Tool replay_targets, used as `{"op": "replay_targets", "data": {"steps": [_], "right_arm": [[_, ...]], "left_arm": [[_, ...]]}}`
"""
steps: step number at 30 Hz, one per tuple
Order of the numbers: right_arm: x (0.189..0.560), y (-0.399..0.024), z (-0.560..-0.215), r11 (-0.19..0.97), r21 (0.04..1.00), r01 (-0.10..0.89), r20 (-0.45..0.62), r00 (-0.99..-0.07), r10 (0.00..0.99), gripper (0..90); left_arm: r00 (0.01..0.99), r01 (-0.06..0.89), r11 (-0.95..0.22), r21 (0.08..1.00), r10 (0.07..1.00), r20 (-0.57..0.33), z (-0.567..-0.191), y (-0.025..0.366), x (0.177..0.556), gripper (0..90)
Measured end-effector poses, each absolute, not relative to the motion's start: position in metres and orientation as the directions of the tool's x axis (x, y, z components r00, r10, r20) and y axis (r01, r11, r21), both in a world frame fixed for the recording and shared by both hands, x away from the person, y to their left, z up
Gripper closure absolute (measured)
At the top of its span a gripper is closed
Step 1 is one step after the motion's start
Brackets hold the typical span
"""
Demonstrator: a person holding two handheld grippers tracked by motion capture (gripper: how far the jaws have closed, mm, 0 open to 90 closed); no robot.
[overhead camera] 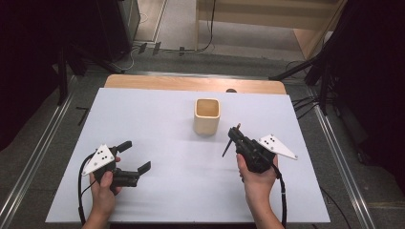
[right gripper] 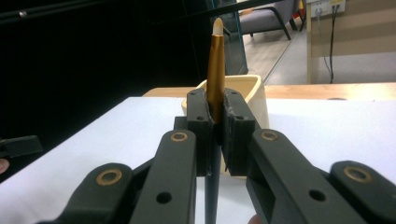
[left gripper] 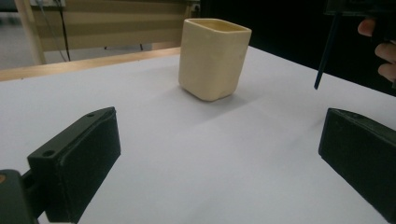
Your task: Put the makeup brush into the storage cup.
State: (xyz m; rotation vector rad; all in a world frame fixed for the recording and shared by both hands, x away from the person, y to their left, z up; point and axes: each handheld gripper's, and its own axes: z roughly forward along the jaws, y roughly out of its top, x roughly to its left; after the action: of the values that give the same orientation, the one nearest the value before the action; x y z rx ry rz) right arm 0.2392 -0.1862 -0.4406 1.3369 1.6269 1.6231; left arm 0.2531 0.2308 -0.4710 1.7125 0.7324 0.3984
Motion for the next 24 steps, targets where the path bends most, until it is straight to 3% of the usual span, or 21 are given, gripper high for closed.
{"op": "replay_targets", "data": {"steps": [24], "right_arm": [[0.277, -0.182, -0.398, -0.142, 0.963, 0.228, 0.229, -0.421, 0.878, 84.1]], "left_arm": [[0.706, 0.279, -0.126, 0.952, 0.699, -0.115, -0.48, 0.273, 0.247, 0.0]]}}
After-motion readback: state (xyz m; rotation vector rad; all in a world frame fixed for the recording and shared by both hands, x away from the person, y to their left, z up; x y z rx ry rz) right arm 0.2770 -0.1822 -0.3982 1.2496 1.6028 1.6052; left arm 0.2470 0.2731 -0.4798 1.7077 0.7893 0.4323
